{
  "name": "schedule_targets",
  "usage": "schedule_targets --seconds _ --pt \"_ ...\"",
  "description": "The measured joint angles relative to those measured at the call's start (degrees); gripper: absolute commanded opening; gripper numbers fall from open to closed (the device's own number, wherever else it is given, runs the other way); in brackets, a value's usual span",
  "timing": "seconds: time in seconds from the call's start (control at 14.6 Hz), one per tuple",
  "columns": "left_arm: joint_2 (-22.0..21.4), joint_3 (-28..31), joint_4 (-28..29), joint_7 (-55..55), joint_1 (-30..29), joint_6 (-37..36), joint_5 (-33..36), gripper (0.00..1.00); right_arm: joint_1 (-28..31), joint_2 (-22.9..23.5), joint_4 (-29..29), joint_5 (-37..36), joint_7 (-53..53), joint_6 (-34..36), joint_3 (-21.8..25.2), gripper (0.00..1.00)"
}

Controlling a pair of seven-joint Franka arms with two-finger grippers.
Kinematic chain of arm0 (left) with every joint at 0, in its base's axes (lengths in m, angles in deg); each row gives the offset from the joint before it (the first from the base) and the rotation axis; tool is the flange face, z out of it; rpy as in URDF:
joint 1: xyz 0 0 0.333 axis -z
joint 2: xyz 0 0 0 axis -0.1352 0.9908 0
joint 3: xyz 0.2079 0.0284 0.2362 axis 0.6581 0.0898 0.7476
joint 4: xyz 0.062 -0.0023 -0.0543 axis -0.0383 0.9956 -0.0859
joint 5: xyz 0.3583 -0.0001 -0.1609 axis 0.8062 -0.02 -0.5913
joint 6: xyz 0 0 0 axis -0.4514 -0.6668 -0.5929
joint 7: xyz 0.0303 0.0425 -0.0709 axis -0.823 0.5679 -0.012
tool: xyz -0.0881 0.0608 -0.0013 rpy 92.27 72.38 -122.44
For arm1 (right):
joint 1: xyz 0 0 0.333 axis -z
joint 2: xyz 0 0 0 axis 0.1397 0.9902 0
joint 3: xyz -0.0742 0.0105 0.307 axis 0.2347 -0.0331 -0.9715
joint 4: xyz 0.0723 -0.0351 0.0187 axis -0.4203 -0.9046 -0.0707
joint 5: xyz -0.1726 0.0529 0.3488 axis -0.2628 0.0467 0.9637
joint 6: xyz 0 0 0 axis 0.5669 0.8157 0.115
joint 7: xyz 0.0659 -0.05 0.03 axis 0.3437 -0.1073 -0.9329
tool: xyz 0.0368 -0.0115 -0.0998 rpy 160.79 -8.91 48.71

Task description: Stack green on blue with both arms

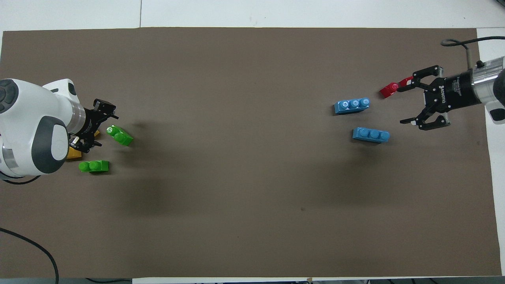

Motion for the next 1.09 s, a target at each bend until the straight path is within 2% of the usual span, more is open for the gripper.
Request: schedule_targets --seconds 0.34,0.61,0.75,0.89,0.96,1.02,1.09 --pt "4.25 -0.03 -2.04 -0.06 0.0 1.54 -0.16 0.99 -0.41 7.82 5.74 0.0 0.22 -0.65 -0.01 0.92" --pt "5.16 -0.04 -2.43 -0.06 0.0 1.61 -0.16 0.95 -1.4 12.7 9.3 0.0 0.22 -0.79 -0.15 0.92" --pt "5.25 -0.04 -2.37 -0.06 0.0 1.6 -0.16 0.88 -2.12 14.27 10.45 0.0 0.22 -2.31 -0.18 0.92" --pt "5.28 -0.05 -2.34 -0.06 0.01 1.6 -0.16 0.74 -2.77 14.95 10.73 0.0 -0.02 -3.3 -0.21 0.92" --pt "5.3 -0.06 -2.26 -0.06 0.01 1.61 -0.16 0.59 -3.07 15.15 10.73 0.0 -0.51 -3.7 -0.22 0.92" --pt "5.32 -0.06 -2.08 -0.06 0.01 1.7 -0.16 0.26 -3.27 15.42 10.73 0.17 -1.36 -3.95 -0.22 0.92" --pt "5.38 -0.06 -1.82 -0.06 0.01 2.03 -0.16 0.0 -3.33 15.81 10.73 0.72 -2.4 -4.07 -0.22 0.92"
